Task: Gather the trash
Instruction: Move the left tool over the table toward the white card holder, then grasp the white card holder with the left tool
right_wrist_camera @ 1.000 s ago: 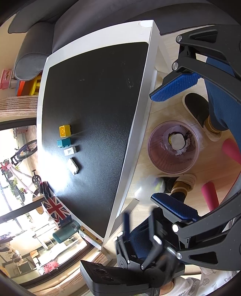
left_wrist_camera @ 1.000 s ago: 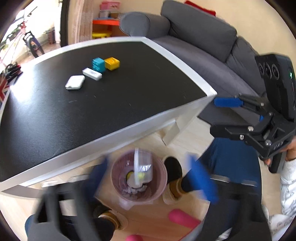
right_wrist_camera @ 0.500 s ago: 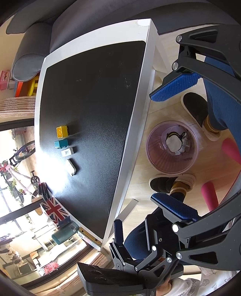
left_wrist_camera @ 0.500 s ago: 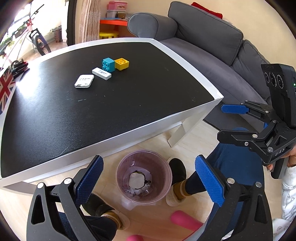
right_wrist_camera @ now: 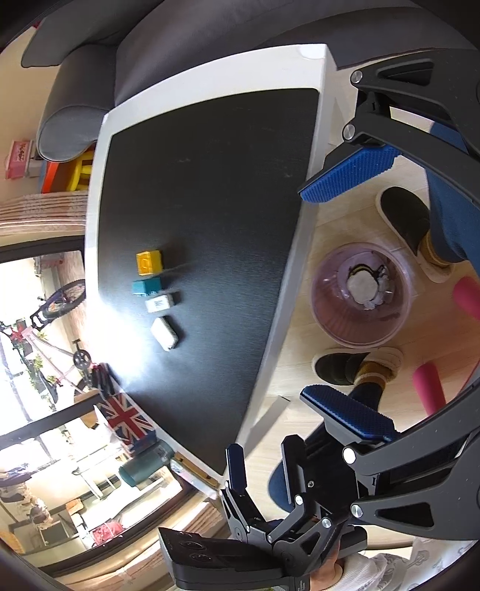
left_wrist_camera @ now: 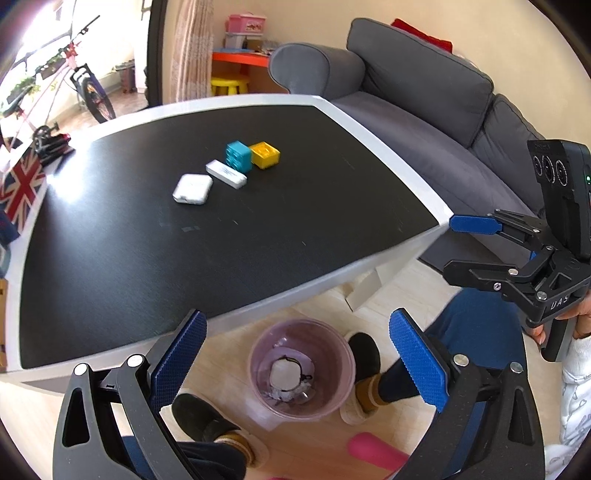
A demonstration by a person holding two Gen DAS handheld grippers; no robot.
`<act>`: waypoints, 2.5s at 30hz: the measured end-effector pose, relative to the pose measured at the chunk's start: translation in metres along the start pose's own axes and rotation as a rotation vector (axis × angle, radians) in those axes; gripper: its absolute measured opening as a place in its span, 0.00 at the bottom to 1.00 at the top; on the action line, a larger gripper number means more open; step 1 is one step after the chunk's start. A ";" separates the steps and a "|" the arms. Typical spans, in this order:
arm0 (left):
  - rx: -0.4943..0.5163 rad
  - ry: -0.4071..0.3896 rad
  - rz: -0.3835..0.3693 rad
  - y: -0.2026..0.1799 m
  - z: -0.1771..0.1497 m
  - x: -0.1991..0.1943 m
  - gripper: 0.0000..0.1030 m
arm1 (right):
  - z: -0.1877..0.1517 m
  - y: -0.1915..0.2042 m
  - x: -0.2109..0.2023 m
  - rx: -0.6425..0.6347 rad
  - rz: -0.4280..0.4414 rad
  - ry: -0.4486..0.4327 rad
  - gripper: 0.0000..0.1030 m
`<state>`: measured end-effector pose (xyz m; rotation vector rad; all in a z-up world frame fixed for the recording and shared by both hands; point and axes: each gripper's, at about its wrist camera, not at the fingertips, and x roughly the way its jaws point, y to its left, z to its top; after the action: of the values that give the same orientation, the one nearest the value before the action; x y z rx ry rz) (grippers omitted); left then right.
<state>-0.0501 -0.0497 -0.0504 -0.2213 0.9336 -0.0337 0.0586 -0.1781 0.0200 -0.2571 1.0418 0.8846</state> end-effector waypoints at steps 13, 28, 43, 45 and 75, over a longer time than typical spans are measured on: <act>-0.022 -0.037 0.052 0.039 0.051 0.004 0.93 | 0.056 -0.012 0.006 -0.008 -0.033 -0.027 0.95; 0.002 0.050 0.097 0.077 0.104 0.052 0.93 | 0.081 -0.015 0.027 -0.017 -0.037 -0.002 0.95; 0.009 0.192 0.150 0.101 0.124 0.125 0.93 | 0.077 -0.030 0.042 0.022 -0.046 0.032 0.95; 0.010 0.204 0.162 0.103 0.123 0.130 0.93 | 0.077 -0.031 0.045 0.023 -0.045 0.037 0.95; 0.039 0.169 0.214 0.083 0.114 0.129 0.38 | 0.080 -0.030 0.059 0.016 -0.033 0.057 0.95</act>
<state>0.1124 0.0350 -0.1043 -0.0822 1.1199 0.1290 0.1440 -0.1215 0.0052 -0.2869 1.0937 0.8427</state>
